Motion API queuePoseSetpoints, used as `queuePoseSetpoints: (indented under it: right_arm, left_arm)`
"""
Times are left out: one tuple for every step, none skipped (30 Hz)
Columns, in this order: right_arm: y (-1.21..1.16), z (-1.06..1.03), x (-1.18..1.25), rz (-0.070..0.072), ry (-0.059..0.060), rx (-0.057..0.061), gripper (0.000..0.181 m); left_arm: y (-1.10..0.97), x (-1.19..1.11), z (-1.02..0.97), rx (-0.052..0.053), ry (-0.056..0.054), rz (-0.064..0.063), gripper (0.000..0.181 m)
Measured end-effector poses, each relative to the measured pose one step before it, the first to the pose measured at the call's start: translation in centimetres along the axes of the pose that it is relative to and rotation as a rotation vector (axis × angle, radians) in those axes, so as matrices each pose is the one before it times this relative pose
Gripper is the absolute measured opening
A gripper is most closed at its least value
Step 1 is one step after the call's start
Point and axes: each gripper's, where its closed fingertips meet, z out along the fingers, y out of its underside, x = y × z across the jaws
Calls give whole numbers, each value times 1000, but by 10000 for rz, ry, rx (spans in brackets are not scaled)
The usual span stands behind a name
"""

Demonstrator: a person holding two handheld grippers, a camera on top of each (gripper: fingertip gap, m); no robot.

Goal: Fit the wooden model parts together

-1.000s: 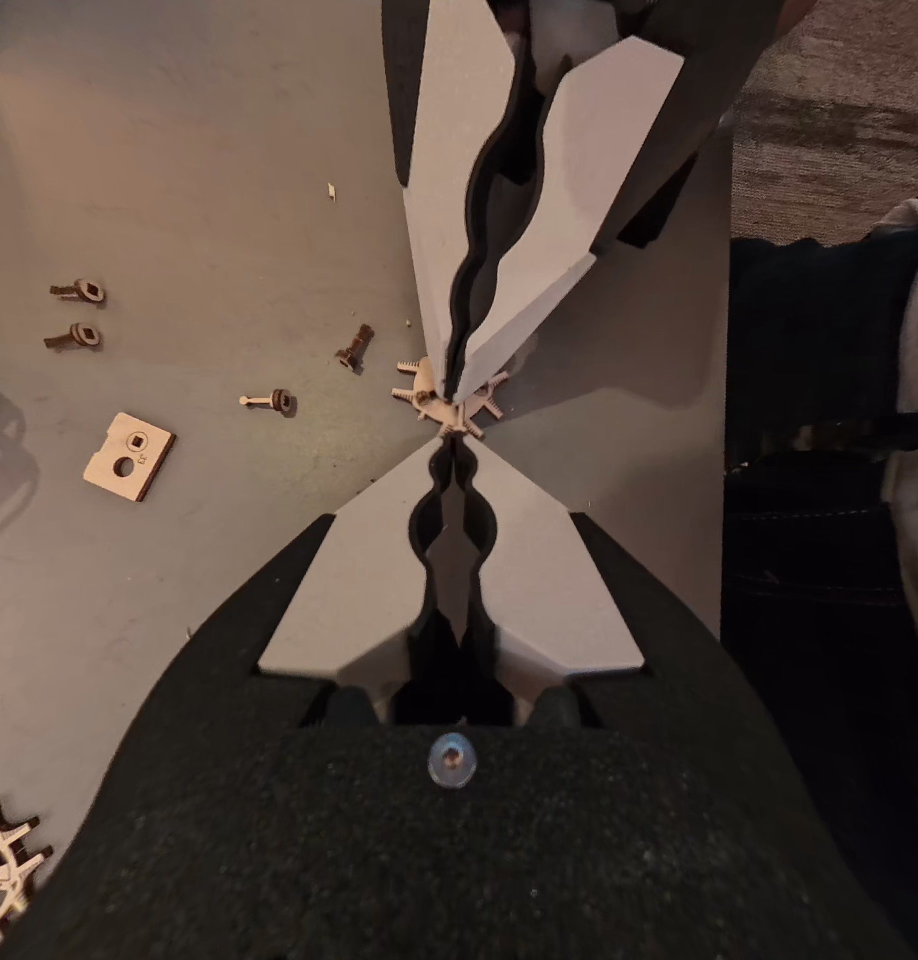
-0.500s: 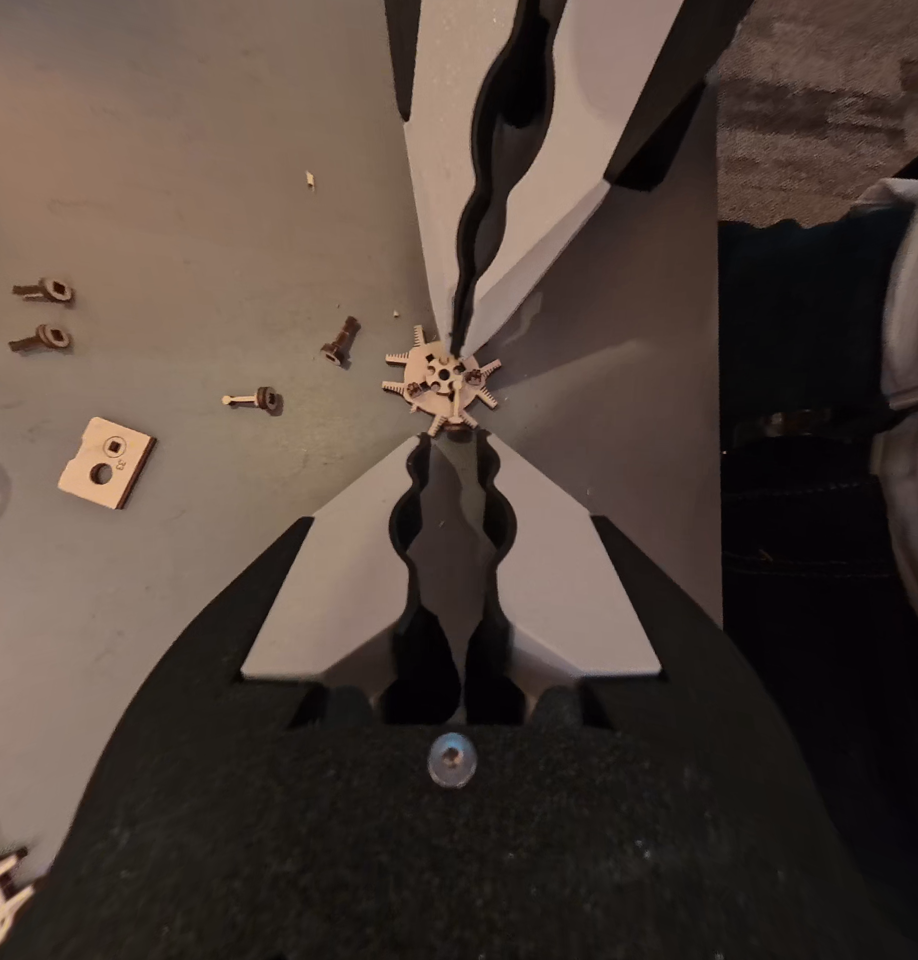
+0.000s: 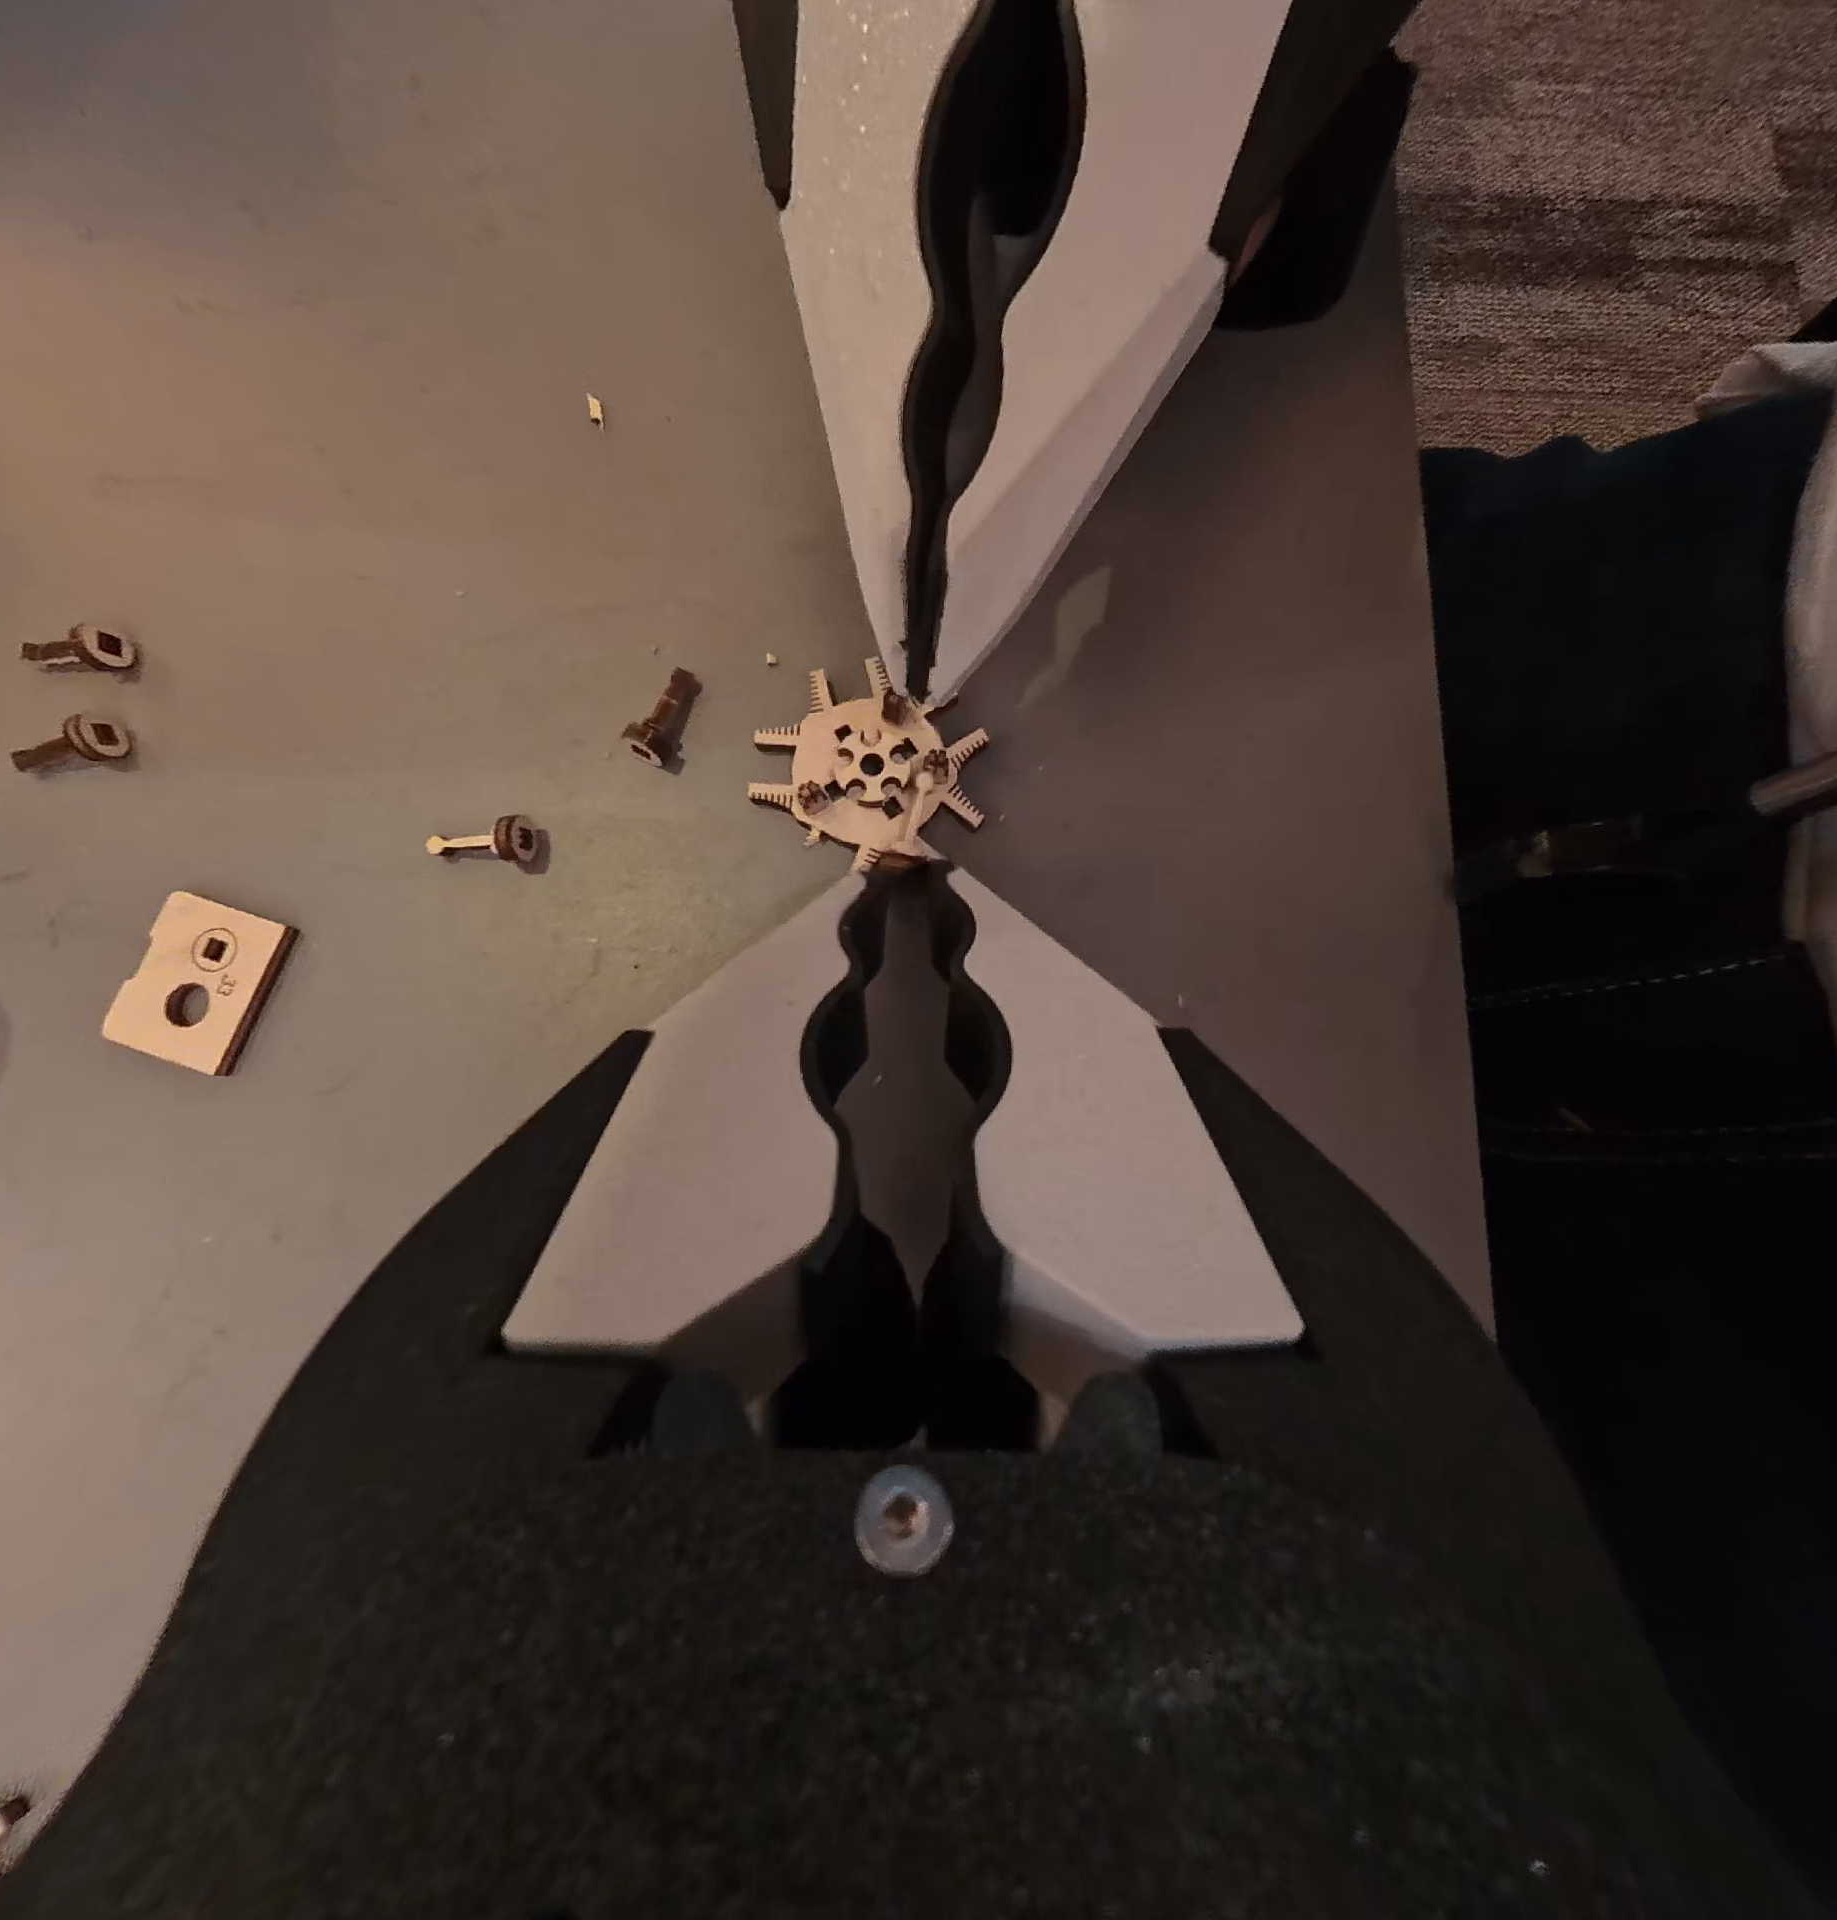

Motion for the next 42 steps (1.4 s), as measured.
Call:
queuePoseSetpoints:
  right_arm:
    - [18, -4, -15, 20, -27, -11, 0]
    - [35, 5, 14, 19, -6, -22, 0]
    - [68, 7, 26, 4, 16, -39, 0]
    - [96, 32, -29, -13, -1, -64, 0]
    - [133, 58, -94, -39, -17, -83, 0]
    - [84, 67, -25, -78, 54, -66, 0]
    - [78, 78, -3, -124, 87, -73, 0]
    - [79, 84, 49, -171, 130, -79, 0]
    - [63, 74, 110, -175, 154, -67, 0]
    - [61, 46, 65, -155, 100, -55, 0]
    - [6, 17, 88, -101, 84, -11, 0]
    - [-23, -58, 151, -41, 96, 31, 0]
    - [10, -103, 186, 12, 92, 23, 0]
    - [42, -151, 111, 58, 27, 9, 1]
    - [57, -163, 45, 96, -35, 23, 2]
    - [72, -150, 29, 117, -40, 34, 2]
    - [97, -146, 49, 117, -18, 28, 2]
    - [43, -145, 17, 103, -41, 31, 2]
    - [-50, -141, -50, 92, -82, 75, 2]
    - [-68, -114, -78, 94, -92, 85, 2]
    - [-71, -93, -25, 89, -64, 69, 2]
    - [-36, -93, 20, 84, -35, 54, 2]
    - [-20, -91, -11, 69, -37, 41, 2]
    - [17, -87, 11, 59, -22, 25, 2]
    - [35, -79, 41, 57, 0, 12, 2]
    - [18, -63, 28, 46, 1, 12, 2]
    - [5, -49, 16, 35, -10, 16, 2]
    - [-18, -30, 16, 25, -9, 17, 2]
    - [11, -13, 21, 16, -3, 2, 2]
    - [13, 7, 6, 6, -7, -10, 2]
    - [24, 10, -4, -4, -7, -20, 2]
    - [33, 19, -12, -4, -17, -24, 2]
    - [24, 24, -24, 5, -31, -21, 2]
    - [20, 21, -30, 16, -35, -17, 1]
    - [7, 6, -12, 20, -29, -8, 2]
    - [-18, -22, 1, 14, -12, 15, 2]
    - [-39, -29, 6, 8, -3, 32, 1]
    - [-37, -31, 4, 9, -5, 29, 1]
    - [-9, -17, 14, 16, -3, 14, 1]
    - [-6, -6, 9, 18, -6, 3, 1]
    - [6, 2, 9, 13, -4, 0, 2]
    - [-1, -4, 16, 5, 7, 1, 2]
  left_arm:
    - [22, -20, 61, 2, -3, -4, 5]
    - [5, -6, 47, 5, -7, 8, 4]
    - [3, -27, -9, -11, -14, 1, 2]
    - [-22, -20, -16, -7, -9, -8, 2]
    - [-71, -39, -58, 24, -16, -22, 2]
    - [-107, -40, -62, 43, -11, -42, 1]
    - [-111, -44, -71, 39, -10, -53, 0]
    - [-190, -6, -70, 90, -1, -33, 0]
    - [-175, 34, -39, 83, 17, -40, 0]
    - [-35, -13, -12, -13, 0, -56, 0]
    - [13, -40, -2, -36, -36, -27, 0]
    - [5, 29, -10, -13, -13, -4, 0]
    - [18, 14, -33, -18, -35, 10, 0]
    - [-1, 19, -46, -15, -43, 58, 0]
    - [8, 42, -52, 1, -6, 83, 0]
    - [45, -72, -43, -3, -12, 88, 3]
    - [130, -247, -9, -4, -23, 67, 10]
    - [197, -198, 35, -11, 134, -23, 14]
    - [221, -146, 65, -63, 260, -106, 15]
    - [67, -122, 87, -28, 295, -94, 17]
    - [-112, 54, 81, 46, 369, -42, 17]
    - [-284, 161, 67, 102, 358, -10, 18]
    - [-437, 246, 58, 185, 328, 31, 17]
    - [-460, 238, 39, 183, 269, 43, 17]
    - [-361, 88, 19, 119, 151, 27, 17]
    - [-255, -50, -21, 88, 66, -11, 16]
    - [-67, -172, -6, 10, -7, -44, 15]
    - [103, -202, 1, -69, -41, -15, 15]
    - [143, -140, -8, -78, -21, 23, 15]
    - [121, -113, -6, -63, -20, 20, 15]
    - [80, -61, -18, -45, 5, 12, 15]
    - [66, -4, 13, -43, 34, 5, 15]
    - [83, -6, 38, -57, 30, 15, 14]
    - [125, 48, 65, -79, 39, 39, 12]
    - [174, 90, 95, -93, 36, 53, 8]
    - [128, 22, 85, -65, -31, 72, 7]
    - [32, 50, 53, -2, -28, 63, 7]
    - [-10, 38, 24, 0, -20, 15, 7]
    - [-42, -35, -17, -4, -65, -1, 7]
    - [-75, -49, -56, 26, -93, 20, 6]
    - [-142, -127, -117, 62, -151, 17, 6]
    - [-204, -111, -164, 92, -158, -3, 6]
